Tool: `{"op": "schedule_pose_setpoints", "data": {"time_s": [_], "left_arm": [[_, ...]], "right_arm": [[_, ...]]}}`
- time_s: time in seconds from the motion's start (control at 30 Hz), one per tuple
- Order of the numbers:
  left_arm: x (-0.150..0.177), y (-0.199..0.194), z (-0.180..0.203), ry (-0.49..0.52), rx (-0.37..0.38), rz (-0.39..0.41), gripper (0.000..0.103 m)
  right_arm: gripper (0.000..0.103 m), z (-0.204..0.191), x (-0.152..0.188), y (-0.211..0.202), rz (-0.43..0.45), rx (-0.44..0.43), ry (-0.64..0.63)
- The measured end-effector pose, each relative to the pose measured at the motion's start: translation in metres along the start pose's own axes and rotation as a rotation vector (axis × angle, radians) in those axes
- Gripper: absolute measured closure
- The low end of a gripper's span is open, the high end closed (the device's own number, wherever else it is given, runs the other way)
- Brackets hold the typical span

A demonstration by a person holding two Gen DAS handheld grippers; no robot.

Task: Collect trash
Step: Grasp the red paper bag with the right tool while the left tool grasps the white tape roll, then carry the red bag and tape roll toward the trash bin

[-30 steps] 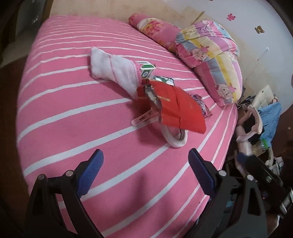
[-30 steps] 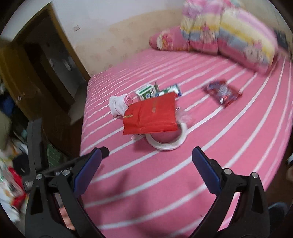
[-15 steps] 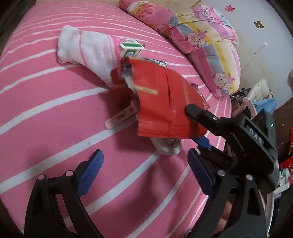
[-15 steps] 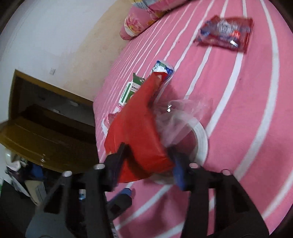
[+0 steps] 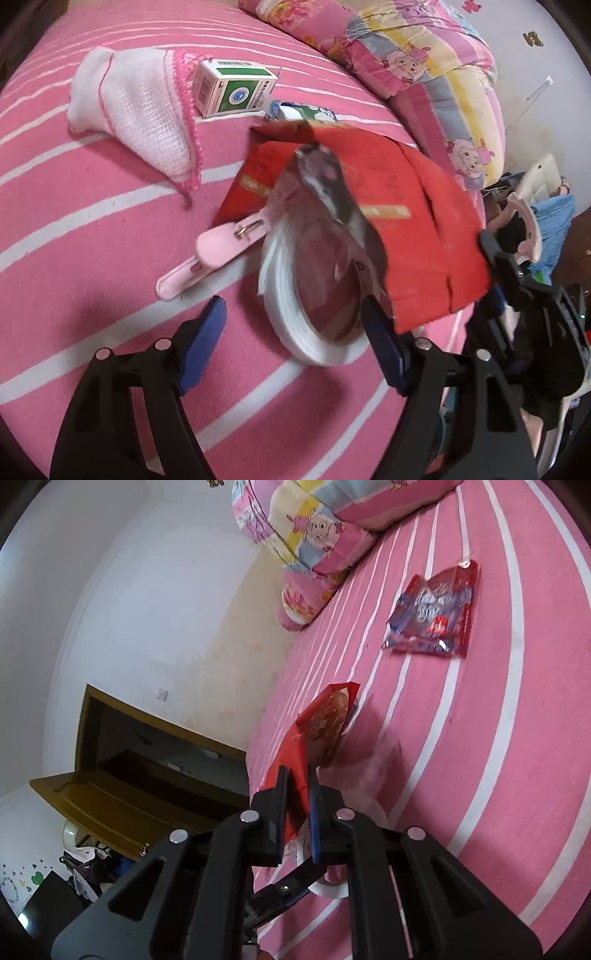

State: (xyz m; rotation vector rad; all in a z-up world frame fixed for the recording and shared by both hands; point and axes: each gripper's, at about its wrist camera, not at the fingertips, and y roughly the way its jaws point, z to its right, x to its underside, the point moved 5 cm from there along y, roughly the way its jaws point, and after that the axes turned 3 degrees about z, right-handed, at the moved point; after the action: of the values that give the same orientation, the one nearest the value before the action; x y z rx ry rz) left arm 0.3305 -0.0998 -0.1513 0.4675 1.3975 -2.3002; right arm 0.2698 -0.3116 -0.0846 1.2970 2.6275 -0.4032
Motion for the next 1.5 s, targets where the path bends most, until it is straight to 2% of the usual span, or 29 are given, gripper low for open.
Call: {"op": "schedule_pose_setpoints", "data": {"time_s": [0.07, 0.1, 0.13, 0.2, 0.4, 0.57, 0.73, 0.83, 1.03, 1.13, 1.27, 1.5], "left_arm": [[-0.002, 0.004, 0.0, 0.005, -0.016, 0.008, 0.037], [-0.003, 0.006, -0.001, 0.005, -0.018, 0.005, 0.046], [-0.004, 0.008, -0.001, 0.002, -0.018, 0.001, 0.062], [-0.003, 0.012, -0.003, -0.02, 0.001, -0.022, 0.081], [0.001, -0.001, 0.002, 0.006, 0.014, 0.01, 0.086], [0.003, -0.036, 0.004, 0.068, -0.018, 0.069, 0.089], [0.012, -0.076, -0.004, 0.145, -0.112, 0.132, 0.092], [0.019, -0.103, -0.012, 0.219, -0.209, 0.169, 0.092], [0.04, -0.133, -0.039, 0.145, -0.195, 0.163, 0.093], [0.044, -0.153, -0.044, 0.134, -0.22, 0.203, 0.094], [0.046, -0.182, -0.051, 0.086, -0.217, 0.248, 0.094], [0.045, -0.235, -0.038, 0.057, -0.167, 0.347, 0.094]], "right_arm": [[0.094, 0.002, -0.007, -0.006, 0.015, -0.006, 0.001], [0.094, 0.002, -0.01, -0.009, 0.024, -0.015, 0.006], [0.095, 0.002, -0.015, -0.015, 0.035, -0.029, 0.012], [0.095, 0.0, -0.019, -0.02, 0.049, -0.031, 0.003], [0.097, -0.007, -0.024, -0.028, 0.071, -0.031, -0.027], [0.098, -0.032, -0.015, -0.04, 0.067, -0.028, -0.105], [0.099, -0.058, 0.001, -0.049, 0.052, -0.004, -0.189], [0.099, -0.076, 0.012, -0.054, 0.04, 0.039, -0.273], [0.099, -0.106, 0.039, -0.062, 0.001, 0.052, -0.377], [0.099, -0.119, 0.049, -0.064, -0.007, 0.047, -0.398], [0.099, -0.136, 0.055, -0.07, -0.009, 0.038, -0.425], [0.099, -0.169, 0.066, -0.087, 0.003, 0.043, -0.503]]}}
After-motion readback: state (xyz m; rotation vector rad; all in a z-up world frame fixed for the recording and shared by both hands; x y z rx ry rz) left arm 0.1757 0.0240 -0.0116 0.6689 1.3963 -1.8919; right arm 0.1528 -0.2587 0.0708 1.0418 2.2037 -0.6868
